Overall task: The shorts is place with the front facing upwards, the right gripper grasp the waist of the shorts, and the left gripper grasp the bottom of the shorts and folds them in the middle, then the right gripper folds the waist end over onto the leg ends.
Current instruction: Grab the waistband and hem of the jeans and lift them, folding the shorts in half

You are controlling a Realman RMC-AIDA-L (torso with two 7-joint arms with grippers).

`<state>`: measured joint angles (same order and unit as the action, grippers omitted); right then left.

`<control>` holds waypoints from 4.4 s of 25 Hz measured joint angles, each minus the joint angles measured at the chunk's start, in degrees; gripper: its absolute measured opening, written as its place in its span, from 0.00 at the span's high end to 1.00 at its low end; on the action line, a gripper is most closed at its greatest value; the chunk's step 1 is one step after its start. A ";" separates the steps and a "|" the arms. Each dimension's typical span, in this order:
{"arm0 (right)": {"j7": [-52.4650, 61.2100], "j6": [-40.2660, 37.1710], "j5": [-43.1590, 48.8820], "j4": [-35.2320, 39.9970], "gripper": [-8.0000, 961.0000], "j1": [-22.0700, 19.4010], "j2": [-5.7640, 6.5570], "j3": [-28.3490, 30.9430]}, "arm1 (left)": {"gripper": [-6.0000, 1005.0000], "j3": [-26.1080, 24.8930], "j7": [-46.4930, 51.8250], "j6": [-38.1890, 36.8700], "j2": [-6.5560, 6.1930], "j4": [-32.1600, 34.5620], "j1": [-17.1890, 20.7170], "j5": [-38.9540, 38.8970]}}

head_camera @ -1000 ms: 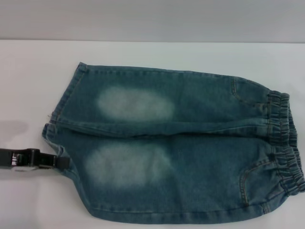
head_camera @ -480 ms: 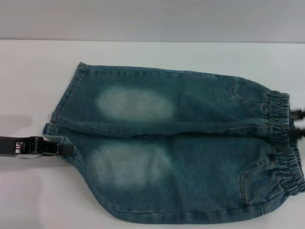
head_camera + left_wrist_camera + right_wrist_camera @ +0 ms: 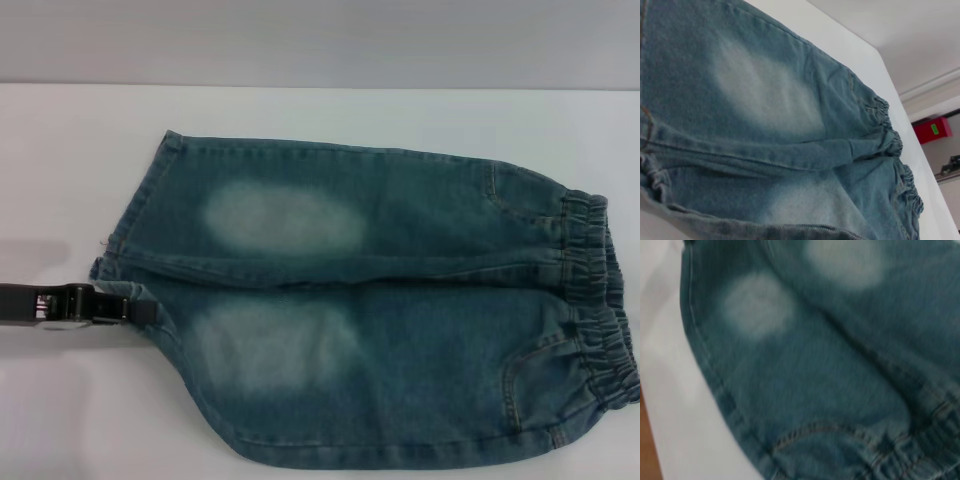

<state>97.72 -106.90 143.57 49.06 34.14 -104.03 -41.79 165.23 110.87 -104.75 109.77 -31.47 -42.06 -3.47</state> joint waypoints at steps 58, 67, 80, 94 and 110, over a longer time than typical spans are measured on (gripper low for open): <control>-2.43 2.40 11.00 -4.22 0.28 5.35 -5.86 -4.47 | 0.89 0.00 -0.74 1.84 0.62 0.27 -0.92 -0.48; -3.60 2.91 11.15 -4.61 0.68 4.92 -5.68 -4.37 | 0.89 0.00 -0.75 1.84 0.62 0.27 -0.92 -0.48; -6.60 3.66 10.82 -4.59 0.97 2.92 -5.41 1.15 | 0.88 0.00 -0.15 1.54 0.13 -0.61 -0.49 -5.95; -14.24 8.96 -14.49 -11.69 0.99 -6.74 -5.73 15.81 | 0.88 0.00 1.13 8.14 0.14 -2.57 -0.46 -21.44; -24.86 21.79 -21.57 -22.78 0.99 -9.07 -10.32 25.10 | 0.87 0.05 -5.96 24.65 5.32 -2.20 -4.52 -24.37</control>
<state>72.87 -85.11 122.01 26.29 25.07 -114.34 -16.68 165.28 104.91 -80.10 115.09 -33.67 -46.57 -27.85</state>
